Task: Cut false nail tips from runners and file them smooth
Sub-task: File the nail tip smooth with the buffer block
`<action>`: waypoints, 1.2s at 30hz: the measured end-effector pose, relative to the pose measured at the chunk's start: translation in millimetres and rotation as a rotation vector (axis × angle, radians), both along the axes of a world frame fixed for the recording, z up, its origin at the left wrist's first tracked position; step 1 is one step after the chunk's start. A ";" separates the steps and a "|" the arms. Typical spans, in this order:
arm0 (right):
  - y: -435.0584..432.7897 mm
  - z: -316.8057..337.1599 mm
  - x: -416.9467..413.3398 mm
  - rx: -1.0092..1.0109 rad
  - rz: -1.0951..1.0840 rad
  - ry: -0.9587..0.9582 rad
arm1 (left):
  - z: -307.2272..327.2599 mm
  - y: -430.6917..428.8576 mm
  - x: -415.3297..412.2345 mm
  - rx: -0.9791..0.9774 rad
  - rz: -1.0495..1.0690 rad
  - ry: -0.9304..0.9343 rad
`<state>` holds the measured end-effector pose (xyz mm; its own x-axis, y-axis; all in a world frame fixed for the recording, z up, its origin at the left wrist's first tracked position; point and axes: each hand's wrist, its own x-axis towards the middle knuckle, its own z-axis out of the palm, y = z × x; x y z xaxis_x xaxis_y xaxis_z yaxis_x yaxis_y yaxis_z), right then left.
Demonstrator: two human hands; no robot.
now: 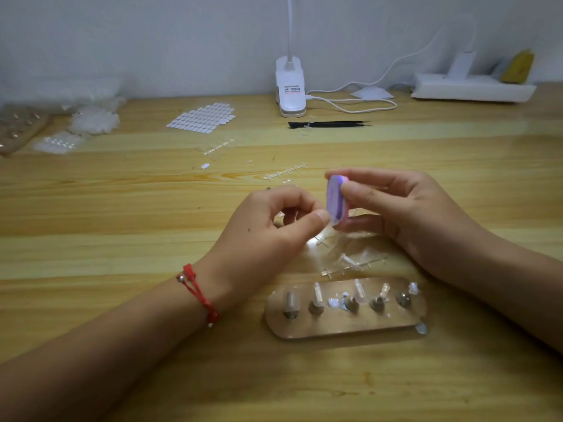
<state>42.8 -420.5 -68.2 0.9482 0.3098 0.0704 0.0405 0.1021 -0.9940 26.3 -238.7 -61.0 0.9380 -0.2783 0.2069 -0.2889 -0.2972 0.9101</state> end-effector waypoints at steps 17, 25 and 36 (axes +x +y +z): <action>-1.8 2.5 -0.7 -0.124 0.085 -0.079 | 2.2 3.8 3.3 -0.081 0.087 -0.013; -0.2 2.2 -2.5 -0.103 0.049 -0.089 | 3.0 4.4 5.7 -0.138 0.152 -0.026; 2.8 1.1 -2.3 0.058 -0.004 -0.016 | -1.0 1.2 2.8 -0.123 0.152 -0.035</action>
